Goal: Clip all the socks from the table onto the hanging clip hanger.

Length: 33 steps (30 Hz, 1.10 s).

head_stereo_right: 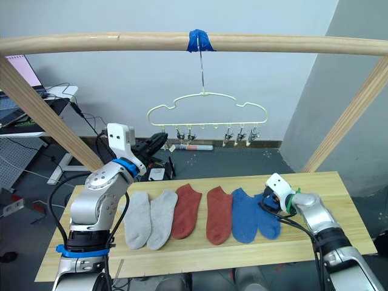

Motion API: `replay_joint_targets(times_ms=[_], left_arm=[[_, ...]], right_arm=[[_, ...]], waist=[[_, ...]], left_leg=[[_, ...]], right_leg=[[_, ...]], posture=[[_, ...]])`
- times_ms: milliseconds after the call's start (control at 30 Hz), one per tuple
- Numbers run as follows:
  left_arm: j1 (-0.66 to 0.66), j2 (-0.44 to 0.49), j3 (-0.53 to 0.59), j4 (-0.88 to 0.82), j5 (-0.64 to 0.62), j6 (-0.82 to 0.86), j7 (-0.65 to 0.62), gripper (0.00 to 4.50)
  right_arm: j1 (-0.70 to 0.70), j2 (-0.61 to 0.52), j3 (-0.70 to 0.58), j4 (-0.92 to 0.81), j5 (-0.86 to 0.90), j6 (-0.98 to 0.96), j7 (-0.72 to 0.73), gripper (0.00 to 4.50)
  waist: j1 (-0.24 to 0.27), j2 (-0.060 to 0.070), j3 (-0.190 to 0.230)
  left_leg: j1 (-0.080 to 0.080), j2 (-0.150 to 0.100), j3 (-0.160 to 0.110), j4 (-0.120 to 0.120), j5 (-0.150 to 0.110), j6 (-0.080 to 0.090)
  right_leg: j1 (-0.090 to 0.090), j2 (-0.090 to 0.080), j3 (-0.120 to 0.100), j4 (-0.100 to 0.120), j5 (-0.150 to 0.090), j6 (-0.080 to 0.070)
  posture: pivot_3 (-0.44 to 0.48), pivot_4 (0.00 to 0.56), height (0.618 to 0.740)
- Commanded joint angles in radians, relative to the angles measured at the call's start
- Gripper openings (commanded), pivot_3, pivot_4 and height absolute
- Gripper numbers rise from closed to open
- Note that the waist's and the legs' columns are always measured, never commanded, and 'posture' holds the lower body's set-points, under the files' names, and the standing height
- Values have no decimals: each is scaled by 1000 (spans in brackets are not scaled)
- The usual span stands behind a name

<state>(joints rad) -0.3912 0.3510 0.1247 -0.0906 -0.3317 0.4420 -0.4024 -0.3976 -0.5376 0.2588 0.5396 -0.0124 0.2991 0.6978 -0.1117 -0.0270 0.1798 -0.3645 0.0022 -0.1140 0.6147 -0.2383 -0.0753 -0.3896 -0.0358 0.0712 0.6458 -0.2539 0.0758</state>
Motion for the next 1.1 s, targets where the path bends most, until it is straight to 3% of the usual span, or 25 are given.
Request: replay_joint_targets(times_ms=[33, 133, 233, 600, 833, 967, 1100], left_arm=[[2, 13, 17, -44, -1, -2, 6, 17], [9, 14, 17, -52, -2, 1, 6, 17], [9, 11, 15, -56, 0, 3, 9, 0], [-14, -1, 9, -25, 12, -24, 25, 0], [-21, 11, 26, -31, -23, 27, 11, 0], [-48, -10, 128, -49, -270, 352, 28, 0], [-109, -69, 266, -55, -547, 605, 115, 0]], right_arm=[[-16, 8, -10, 51, -12, -37, 24, 4500], [-16, 16, -15, 72, -13, -48, 44, 4500], [-17, 21, -18, 84, -19, -62, 47, 3930], [26, -10, -68, 1, -8, -72, 55, 67], [152, -108, -148, -338, 62, 52, 120, 11], [202, -163, -163, -768, 239, 302, 226, 11], [109, -48, -85, -896, 301, 470, 161, 11]], waist=[[-1, 0, 0], [-1, 0, 0], [-1, 0, 0], [2, 0, 0], [6, 0, 0], [-2, 0, -1], [-9, 0, -1]], left_leg=[[0, 0, 0, 0, 0, 0], [0, 0, 0, 0, 0, 0], [0, 0, 0, 0, 0, 0], [-1, 0, 0, 7, 0, 0], [-3, -1, 0, 10, 0, 0], [-3, -1, 0, 11, 0, 0], [-2, 0, -1, 13, 0, 0]], right_leg=[[0, 0, 0, 0, 0, 0], [0, 0, 0, 0, 0, 0], [0, 0, 0, 0, 0, 0], [2, 0, 0, 1, 1, 2], [1, 0, 1, 1, 2, 4], [1, 0, 0, 2, 2, 4], [2, 1, 0, 3, 4, 7]], posture=[[-90, 151, 740], [-89, 149, 740], [-86, 144, 740], [-86, 129, 740], [-86, 122, 740], [-100, 110, 740], [-99, 105, 740]])
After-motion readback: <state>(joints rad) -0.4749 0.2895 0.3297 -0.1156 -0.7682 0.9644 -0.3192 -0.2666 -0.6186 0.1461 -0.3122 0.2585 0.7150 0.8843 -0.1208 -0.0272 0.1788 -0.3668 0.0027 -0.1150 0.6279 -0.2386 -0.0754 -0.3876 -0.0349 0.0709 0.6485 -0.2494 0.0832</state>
